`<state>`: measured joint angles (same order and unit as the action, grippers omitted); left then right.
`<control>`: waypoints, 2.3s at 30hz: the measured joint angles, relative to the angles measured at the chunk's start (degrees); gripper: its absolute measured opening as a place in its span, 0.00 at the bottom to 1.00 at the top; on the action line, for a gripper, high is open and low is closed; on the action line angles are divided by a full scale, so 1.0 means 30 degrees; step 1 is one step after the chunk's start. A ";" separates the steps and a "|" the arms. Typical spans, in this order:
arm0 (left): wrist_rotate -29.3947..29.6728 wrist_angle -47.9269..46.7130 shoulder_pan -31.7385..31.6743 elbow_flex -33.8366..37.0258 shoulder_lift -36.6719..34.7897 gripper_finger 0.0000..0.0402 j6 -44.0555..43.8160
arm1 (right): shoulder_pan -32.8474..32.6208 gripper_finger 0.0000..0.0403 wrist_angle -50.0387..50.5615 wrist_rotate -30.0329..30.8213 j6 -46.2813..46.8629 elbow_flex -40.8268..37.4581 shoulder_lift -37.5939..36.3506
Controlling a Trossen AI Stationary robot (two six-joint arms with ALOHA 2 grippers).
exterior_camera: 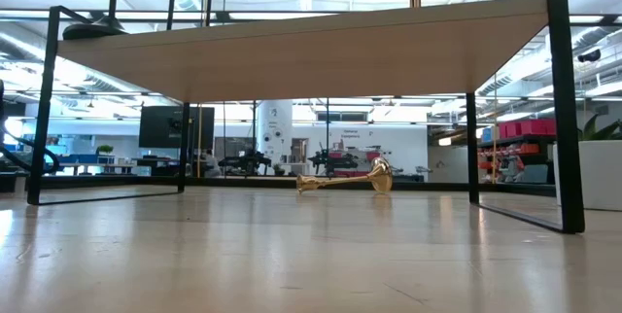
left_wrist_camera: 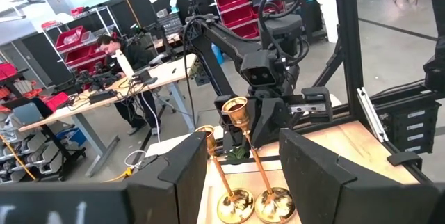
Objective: Pick & Place candle stick holders
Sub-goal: Put the left gold candle holder on the shelf aligned with the other gold candle holder, then put the gold candle holder on the shelf aligned with the other gold candle holder
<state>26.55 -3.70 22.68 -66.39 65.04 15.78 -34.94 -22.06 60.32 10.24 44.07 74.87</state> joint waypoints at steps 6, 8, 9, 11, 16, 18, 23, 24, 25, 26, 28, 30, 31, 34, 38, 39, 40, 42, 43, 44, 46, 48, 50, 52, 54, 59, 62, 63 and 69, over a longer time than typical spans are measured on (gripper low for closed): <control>-0.0001 -0.0002 0.0000 0.0006 0.0000 0.45 0.0004 | 0.0000 0.03 0.0048 0.0002 -0.0062 0.0000 0.0000; -0.0001 -0.0002 0.0000 0.0000 0.0000 0.45 0.0004 | 0.0000 0.07 0.0058 -0.0329 -0.0065 0.0000 0.0001; -0.0001 -0.0002 0.0000 0.0005 0.0000 0.45 0.0004 | 0.0000 0.09 0.0060 -0.0519 -0.0063 0.0000 0.0007; -0.0001 -0.0002 0.0000 0.0006 0.0000 0.45 0.0004 | 0.0000 0.12 0.0176 -0.0877 -0.0058 -0.0007 0.0015; -0.0001 -0.0009 0.0000 0.0005 0.0000 0.45 -0.0003 | 0.0000 0.18 0.0150 -0.1352 -0.0065 -0.0007 0.0015; -0.0001 -0.0010 0.0000 0.0004 0.0000 0.45 -0.0003 | 0.0000 0.20 0.0124 -0.1372 -0.0065 -0.0007 0.0015; -0.0001 -0.0016 0.0000 0.0004 0.0000 0.45 -0.0015 | -0.0007 0.22 0.0124 -0.1436 -0.0073 -0.0007 0.0006; -0.0001 -0.0016 0.0000 0.0006 0.0000 0.45 -0.0017 | -0.0007 0.23 0.0135 -0.1455 -0.0069 -0.0015 -0.0034; -0.0001 -0.0016 0.0000 0.0003 0.0000 0.45 -0.0017 | -0.0007 0.23 0.0142 -0.1436 -0.0069 -0.0015 -0.0073; -0.0001 -0.0019 0.0000 0.0004 0.0000 0.45 -0.0017 | -0.0007 0.24 0.0142 -0.1302 -0.0076 -0.0015 -0.0098; -0.0001 -0.0023 0.0000 0.0006 0.0000 0.45 -0.0017 | -0.0070 0.25 0.0260 -0.0753 -0.0216 -0.0015 -0.0165; -0.0001 -0.0037 0.0000 -0.0001 0.0007 0.45 -0.0017 | -0.0171 0.26 0.0361 -0.0462 -0.0221 -0.0015 -0.0260; -0.0001 -0.0063 0.0000 0.0004 0.0007 0.45 -0.0025 | -0.0243 0.27 0.0472 -0.0452 -0.0218 -0.0015 -0.0313; -0.0001 -0.0175 0.0000 -0.0001 0.0007 0.45 -0.0025 | -0.0478 0.30 0.0840 -0.0442 -0.0213 -0.0015 -0.0391; -0.0001 -0.0191 0.0000 0.0006 0.0015 0.45 -0.0032 | -0.0942 0.34 0.1934 0.0247 -0.0049 -0.0022 -0.0772; -0.0001 -0.0205 0.0000 -0.0001 0.0015 0.45 -0.0032 | -0.1113 0.35 0.2283 0.0682 0.0033 -0.0022 -0.0900; -0.0001 -0.0209 0.0000 0.0003 0.0015 0.45 -0.0032 | -0.1289 0.36 0.2599 0.1047 0.0153 -0.0022 -0.1041; -0.0001 -0.0227 0.0000 0.0000 0.0015 0.45 -0.0032 | -0.1632 0.39 0.3680 0.1473 0.0715 -0.0022 -0.1446; -0.0001 -0.0227 0.0000 0.0001 0.0015 0.45 -0.0032 | -0.1808 0.39 0.4421 0.1583 0.1256 -0.0022 -0.1683; -0.0001 -0.0227 0.0000 0.0006 0.0015 0.45 -0.0032 | -0.1949 0.40 0.5265 0.1669 0.1910 -0.0022 -0.1929; -0.0001 -0.0227 0.0000 -0.0001 0.0015 0.45 -0.0032 | -0.2181 0.41 0.7315 0.1737 0.3485 -0.0022 -0.2513; -0.0001 -0.0227 0.0000 0.0002 0.0015 0.45 -0.0036 | -0.2280 0.41 0.9785 0.1740 0.5742 -0.0022 -0.3230; -0.0001 -0.0227 0.0000 0.0000 0.0015 0.45 -0.0026 | -0.2266 0.40 1.2231 0.1690 0.8165 -0.0022 -0.4054; -0.0001 -0.0227 0.0000 0.0005 0.0015 0.45 -0.0036 | -0.2259 0.39 1.4579 0.1463 1.0280 -0.0022 -0.4841; -0.0001 -0.0227 0.0000 0.0004 0.0015 0.45 -0.0031 | -0.2229 0.37 1.6772 0.1160 1.1808 -0.0022 -0.5623; -0.0001 -0.0220 0.0000 0.0003 0.0015 0.45 -0.0036 | -0.1570 0.31 2.0573 -0.0138 1.4025 -0.0022 -0.7554; -0.0001 -0.0213 0.0000 0.0005 0.0015 0.45 -0.0039 | -0.0813 0.28 2.1486 -0.1159 1.3723 -0.0022 -0.8489; -0.0001 -0.0213 0.0002 0.0006 0.0015 0.45 -0.0039 | -0.0550 0.28 2.1622 -0.1485 1.3459 -0.0022 -0.8797; -0.0001 -0.0198 0.0000 0.0006 0.0015 0.45 -0.0041 | 0.1475 0.26 2.3215 -0.2440 1.2227 -0.0022 -1.0197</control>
<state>26.55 -4.29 22.68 -66.37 65.08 15.66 -30.51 47.58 53.00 46.92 44.01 44.28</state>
